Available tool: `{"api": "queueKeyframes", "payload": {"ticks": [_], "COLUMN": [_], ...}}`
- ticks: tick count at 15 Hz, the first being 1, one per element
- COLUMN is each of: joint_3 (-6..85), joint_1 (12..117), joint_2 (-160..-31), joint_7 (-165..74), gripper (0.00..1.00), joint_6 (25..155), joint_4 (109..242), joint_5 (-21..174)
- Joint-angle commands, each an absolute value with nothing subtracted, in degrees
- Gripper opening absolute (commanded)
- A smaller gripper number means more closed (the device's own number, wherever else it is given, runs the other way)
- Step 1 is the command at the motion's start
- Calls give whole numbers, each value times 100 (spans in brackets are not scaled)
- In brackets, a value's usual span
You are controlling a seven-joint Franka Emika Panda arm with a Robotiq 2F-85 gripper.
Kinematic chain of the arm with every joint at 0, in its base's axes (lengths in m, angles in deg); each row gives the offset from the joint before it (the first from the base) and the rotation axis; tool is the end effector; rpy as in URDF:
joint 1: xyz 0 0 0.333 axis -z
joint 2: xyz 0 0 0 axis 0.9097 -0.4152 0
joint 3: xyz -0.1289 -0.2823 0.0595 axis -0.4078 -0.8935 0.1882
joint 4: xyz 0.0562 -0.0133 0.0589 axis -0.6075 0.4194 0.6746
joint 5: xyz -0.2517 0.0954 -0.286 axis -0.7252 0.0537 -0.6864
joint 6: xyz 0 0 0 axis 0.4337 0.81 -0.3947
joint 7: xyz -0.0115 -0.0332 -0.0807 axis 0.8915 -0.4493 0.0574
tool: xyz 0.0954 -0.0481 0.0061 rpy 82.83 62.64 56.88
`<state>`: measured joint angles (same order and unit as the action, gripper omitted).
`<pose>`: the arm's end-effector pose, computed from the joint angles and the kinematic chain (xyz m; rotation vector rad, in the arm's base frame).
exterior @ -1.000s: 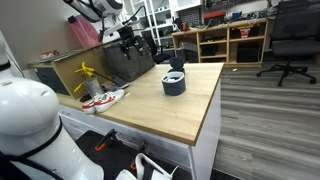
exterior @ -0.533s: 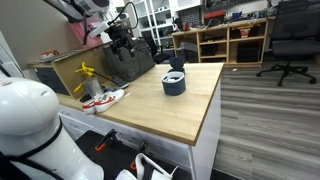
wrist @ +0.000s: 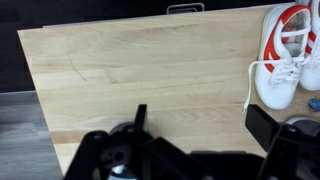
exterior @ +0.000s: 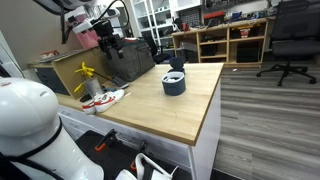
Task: Pick up the cylinder shaped object and place it inside the masking tape on the right
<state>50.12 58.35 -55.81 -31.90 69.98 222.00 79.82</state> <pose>0.4069 0.1030 0.4559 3.1006 -0.1519 -0.0078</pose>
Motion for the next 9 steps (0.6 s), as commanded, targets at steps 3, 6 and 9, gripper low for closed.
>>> {"api": "queueKeyframes", "payload": {"ticks": [3,6,9], "joint_3": [4787,4870,4824], "joint_1": [5975,6053,6052], "joint_2": [-5529,-5505,-5568], "joint_7": [-3643,-3679,-3792], "gripper": [100,100,100], "joint_6": [6381,6401,6368], "joint_4": [22075,22184,22182], "joint_5": [8570,8620,8683]}}
